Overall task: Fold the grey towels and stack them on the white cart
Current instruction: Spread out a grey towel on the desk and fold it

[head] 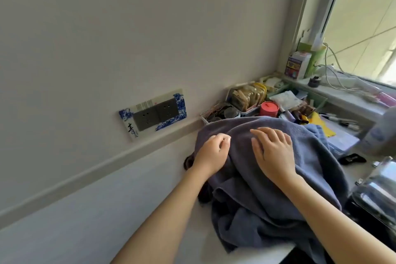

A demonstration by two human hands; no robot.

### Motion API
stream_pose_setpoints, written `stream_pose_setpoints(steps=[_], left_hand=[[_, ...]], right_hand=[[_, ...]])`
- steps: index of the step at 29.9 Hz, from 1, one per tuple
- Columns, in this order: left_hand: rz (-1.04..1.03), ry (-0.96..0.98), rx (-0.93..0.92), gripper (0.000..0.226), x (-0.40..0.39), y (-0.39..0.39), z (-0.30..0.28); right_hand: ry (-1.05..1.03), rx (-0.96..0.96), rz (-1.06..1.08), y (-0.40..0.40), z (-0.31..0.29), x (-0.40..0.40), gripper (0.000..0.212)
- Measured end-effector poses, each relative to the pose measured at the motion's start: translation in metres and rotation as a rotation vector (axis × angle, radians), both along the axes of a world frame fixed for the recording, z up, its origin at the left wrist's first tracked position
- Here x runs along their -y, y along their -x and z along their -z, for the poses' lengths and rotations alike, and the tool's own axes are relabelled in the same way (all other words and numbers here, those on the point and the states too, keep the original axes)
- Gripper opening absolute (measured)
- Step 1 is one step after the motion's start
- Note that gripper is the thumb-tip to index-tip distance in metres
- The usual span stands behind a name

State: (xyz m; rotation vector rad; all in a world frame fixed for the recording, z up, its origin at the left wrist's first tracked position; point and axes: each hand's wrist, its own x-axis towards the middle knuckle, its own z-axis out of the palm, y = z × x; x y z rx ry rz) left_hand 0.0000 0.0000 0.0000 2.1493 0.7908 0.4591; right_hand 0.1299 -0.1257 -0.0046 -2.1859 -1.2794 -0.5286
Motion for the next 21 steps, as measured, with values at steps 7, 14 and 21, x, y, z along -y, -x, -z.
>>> stream_pose_setpoints(steps=[7,14,21], left_hand=[[-0.084,0.215,-0.052,0.035,0.006,-0.038,0.026],[-0.406,0.181,-0.129,0.046,0.005,-0.039,0.064],[-0.471,0.510,0.094,0.045,-0.007,-0.043,0.075]], right_hand=[[0.132,-0.174,0.127,-0.031,0.041,0.011,0.058],[0.083,-0.116,0.117,-0.035,0.062,0.012,0.046],[0.076,-0.092,0.144,-0.031,0.071,0.006,0.052]])
